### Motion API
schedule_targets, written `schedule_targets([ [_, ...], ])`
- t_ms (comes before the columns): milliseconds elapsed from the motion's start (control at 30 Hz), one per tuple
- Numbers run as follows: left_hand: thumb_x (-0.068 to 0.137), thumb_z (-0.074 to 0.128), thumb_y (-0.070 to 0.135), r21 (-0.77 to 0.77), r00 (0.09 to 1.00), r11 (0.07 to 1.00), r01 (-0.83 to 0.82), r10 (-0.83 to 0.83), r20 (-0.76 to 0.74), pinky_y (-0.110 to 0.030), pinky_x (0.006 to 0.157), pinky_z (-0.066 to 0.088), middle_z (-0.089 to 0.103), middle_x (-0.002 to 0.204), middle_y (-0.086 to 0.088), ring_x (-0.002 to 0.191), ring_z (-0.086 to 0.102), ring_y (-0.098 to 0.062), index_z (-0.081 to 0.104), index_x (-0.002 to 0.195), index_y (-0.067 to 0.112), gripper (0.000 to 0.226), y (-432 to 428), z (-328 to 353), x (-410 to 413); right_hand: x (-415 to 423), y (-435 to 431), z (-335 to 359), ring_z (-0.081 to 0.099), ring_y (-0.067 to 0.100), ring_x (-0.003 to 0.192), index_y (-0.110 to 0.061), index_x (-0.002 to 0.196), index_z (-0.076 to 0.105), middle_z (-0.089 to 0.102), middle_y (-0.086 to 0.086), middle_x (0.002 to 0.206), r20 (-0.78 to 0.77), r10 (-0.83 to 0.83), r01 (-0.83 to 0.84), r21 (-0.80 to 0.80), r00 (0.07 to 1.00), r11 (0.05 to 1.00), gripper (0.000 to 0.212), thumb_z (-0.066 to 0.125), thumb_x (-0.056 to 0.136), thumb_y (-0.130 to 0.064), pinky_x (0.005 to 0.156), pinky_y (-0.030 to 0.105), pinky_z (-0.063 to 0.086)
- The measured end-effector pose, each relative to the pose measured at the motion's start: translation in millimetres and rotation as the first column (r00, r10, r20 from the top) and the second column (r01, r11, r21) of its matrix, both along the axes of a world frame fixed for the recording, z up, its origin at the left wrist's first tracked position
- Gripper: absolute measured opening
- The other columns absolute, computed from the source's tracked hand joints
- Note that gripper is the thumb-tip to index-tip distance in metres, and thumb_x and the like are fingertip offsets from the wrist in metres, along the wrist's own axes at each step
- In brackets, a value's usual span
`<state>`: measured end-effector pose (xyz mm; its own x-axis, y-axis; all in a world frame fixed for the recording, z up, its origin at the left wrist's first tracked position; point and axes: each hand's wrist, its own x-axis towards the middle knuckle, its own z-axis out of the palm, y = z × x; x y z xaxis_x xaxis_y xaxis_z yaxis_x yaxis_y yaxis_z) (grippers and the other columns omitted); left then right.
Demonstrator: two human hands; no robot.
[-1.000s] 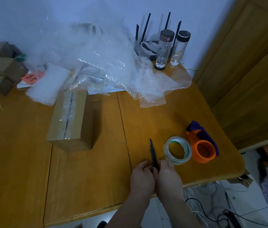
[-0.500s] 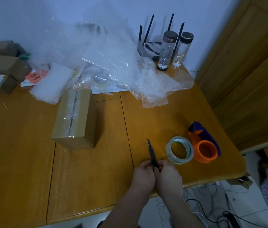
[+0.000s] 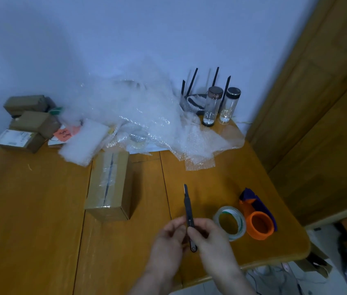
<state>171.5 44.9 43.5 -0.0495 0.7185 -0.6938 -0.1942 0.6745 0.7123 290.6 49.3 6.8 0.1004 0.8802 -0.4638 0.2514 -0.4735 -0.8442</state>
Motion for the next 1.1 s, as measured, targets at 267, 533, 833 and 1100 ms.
schedule_targets([
  [267,0.098,0.057,-0.011,0.327,1.0,0.945,0.006,-0.009,0.008,-0.03,0.061,0.053,0.065,0.053,0.015,0.069,0.062,-0.013,0.069,0.116,0.024,0.042,-1.1,102.8,-31.0,-24.9,16.7,122.6,0.075,0.008,0.087,-0.022,0.098,0.075,0.081,-0.007,0.091,-0.158,0.026,0.015,0.251,0.987,0.968,0.015,0.072,0.091,-0.009,0.073,0.023,0.057],
  [533,0.093,0.06,-0.018,0.549,0.998,0.834,-0.047,0.065,-0.014,-0.042,0.08,0.06,0.064,0.054,0.006,0.055,0.065,-0.004,0.074,0.112,0.024,0.048,-0.6,185.8,-47.7,-47.9,27.6,224.1,0.075,0.015,0.077,-0.017,0.093,0.075,0.08,0.002,0.084,-0.243,0.086,0.014,0.384,0.966,0.923,0.007,0.069,0.094,-0.018,0.062,0.024,0.054],
  [833,0.09,0.062,-0.02,0.665,0.996,0.742,-0.087,0.084,0.036,-0.029,0.065,0.064,0.064,0.057,0.0,0.055,0.067,-0.011,0.079,0.105,0.022,0.049,-5.8,247.1,-54.1,-58.3,35.2,298.0,0.053,0.014,0.056,-0.006,0.079,0.065,0.054,0.0,0.057,-0.151,0.085,0.004,0.509,0.985,0.861,0.043,0.061,0.095,-0.046,0.057,0.033,0.045],
  [1100,0.067,0.064,0.003,0.694,0.992,0.708,-0.128,0.092,0.089,-0.058,0.092,0.057,0.064,0.058,-0.007,0.052,0.066,-0.016,0.085,0.105,0.027,0.05,-3.0,268.9,-49.0,-64.7,44.5,321.5,0.051,0.012,0.054,-0.012,0.068,0.065,0.056,-0.001,0.053,-0.088,0.044,0.014,0.576,0.995,0.817,0.031,0.07,0.092,-0.033,0.061,0.035,0.044],
])
